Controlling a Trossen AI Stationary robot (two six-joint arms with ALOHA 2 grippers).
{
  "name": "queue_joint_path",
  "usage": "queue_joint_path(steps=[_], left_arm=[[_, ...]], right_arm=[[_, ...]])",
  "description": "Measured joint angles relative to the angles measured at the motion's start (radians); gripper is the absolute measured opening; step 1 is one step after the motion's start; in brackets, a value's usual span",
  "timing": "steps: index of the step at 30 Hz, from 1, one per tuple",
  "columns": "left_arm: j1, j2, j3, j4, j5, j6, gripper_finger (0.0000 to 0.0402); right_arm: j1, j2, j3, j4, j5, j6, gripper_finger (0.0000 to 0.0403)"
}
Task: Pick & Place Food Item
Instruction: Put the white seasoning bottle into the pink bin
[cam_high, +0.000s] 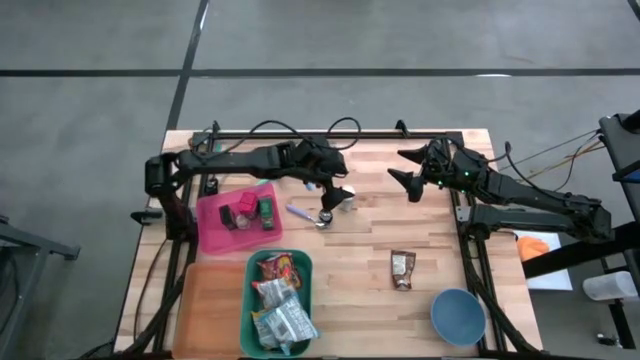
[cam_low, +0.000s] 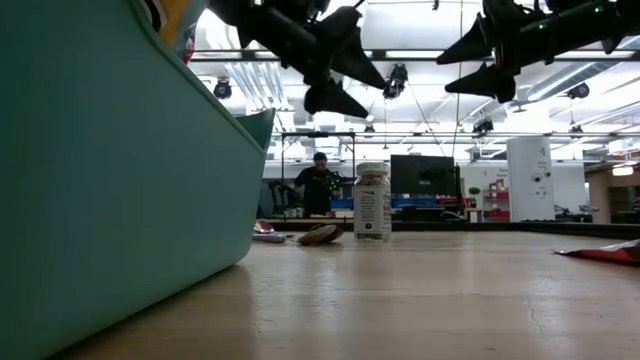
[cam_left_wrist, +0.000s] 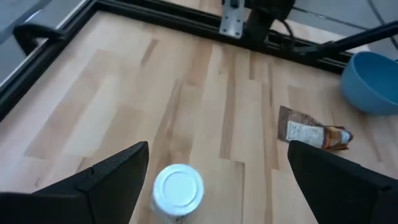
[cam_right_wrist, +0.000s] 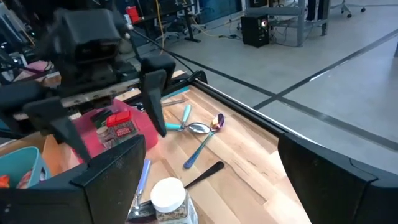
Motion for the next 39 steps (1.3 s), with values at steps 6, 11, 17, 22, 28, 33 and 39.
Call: queue_joint_path(steps=[6,11,17,22,28,33,39], left_arm=[[-0.020,0.041,0.008,-0.004,-0.033,0.015,0.0388],[-0.026,0.076,0.007,0.000,-0.051,-0.016,0.0388],[-0.026,0.131,0.030,-0.006,-0.079,-0.085,0.0388],[-0.026,0.166,0.033,0.000,-0.086,-0.090,0.0388],[-0.025,0.179,0.032,0.008,-0.116,-0.098,0.0388],[-0.024,0.198,0.032,0.008,-0.141,-0.152,0.0388],[-0.023,0.230,0.032,0.004,-0.142,-0.226,0.0388]], right_arm=[[0.000,0.005,0.000,0.000,0.000,0.000,0.0364],[0.000,0.005,0.000,0.000,0.000,0.000,0.0364],[0.000,0.008,0.000,0.000,0.000,0.000,0.0364],[0.000,0.011,0.000,-0.001,0.000,0.000,0.0364],[0.000,0.011,0.000,-0.001,0.000,0.000,0.0364],[0.000,0.011,0.000,-0.002,0.000,0.000,0.0364],[0.000,0.010,0.000,-0.002,0.000,0.000,0.0364]])
